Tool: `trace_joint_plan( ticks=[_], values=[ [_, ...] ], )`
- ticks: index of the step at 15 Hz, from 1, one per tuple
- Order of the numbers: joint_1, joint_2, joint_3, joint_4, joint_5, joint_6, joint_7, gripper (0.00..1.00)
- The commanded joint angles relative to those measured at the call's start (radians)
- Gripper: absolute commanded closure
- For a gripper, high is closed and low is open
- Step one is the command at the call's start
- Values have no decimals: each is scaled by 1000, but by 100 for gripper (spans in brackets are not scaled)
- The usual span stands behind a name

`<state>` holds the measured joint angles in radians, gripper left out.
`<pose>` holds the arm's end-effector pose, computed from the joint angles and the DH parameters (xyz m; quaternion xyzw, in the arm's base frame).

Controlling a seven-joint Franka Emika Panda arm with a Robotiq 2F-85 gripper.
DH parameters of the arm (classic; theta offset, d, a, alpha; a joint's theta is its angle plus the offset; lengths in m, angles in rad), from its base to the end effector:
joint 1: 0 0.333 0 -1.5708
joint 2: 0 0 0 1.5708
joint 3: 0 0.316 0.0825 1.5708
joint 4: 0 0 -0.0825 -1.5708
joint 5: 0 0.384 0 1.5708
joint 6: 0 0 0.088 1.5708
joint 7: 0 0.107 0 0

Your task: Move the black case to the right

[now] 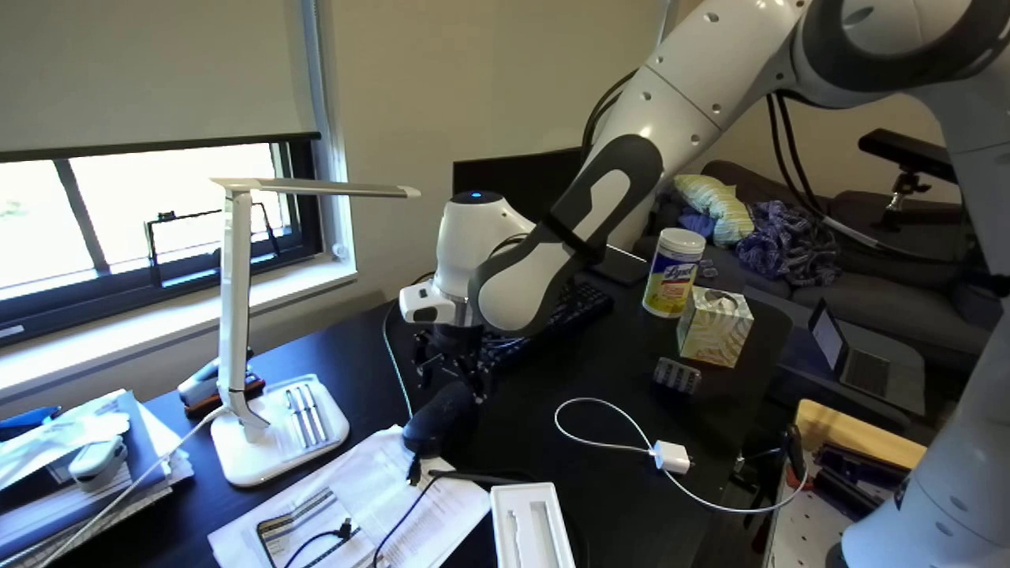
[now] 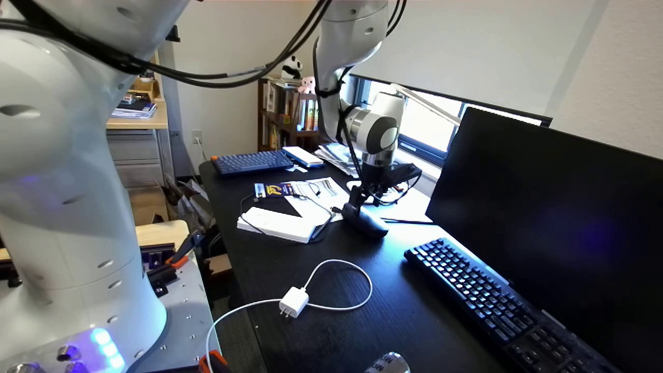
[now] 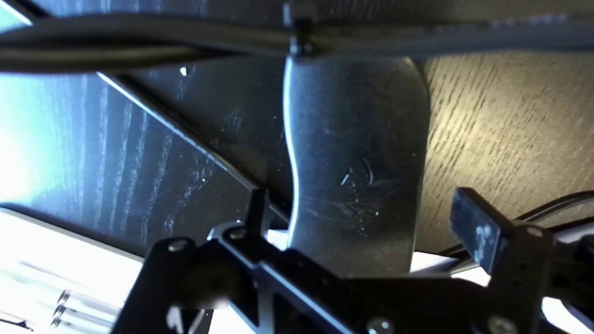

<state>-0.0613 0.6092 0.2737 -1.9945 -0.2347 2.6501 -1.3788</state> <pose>0.5978 0.1322 0.1680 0.6436 0.7641 0.0431 0.0073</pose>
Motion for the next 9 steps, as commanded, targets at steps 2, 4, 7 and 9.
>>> trace_joint_plan(
  ticks=[2, 4, 7, 9],
  values=[
    [25, 15, -10, 55, 27, -47, -25, 0],
    [34, 27, -17, 76, 25, -63, -22, 0],
    [44, 44, -24, 105, 23, -89, -20, 0],
    [48, 49, -27, 113, 19, -104, -26, 0]
  ],
)
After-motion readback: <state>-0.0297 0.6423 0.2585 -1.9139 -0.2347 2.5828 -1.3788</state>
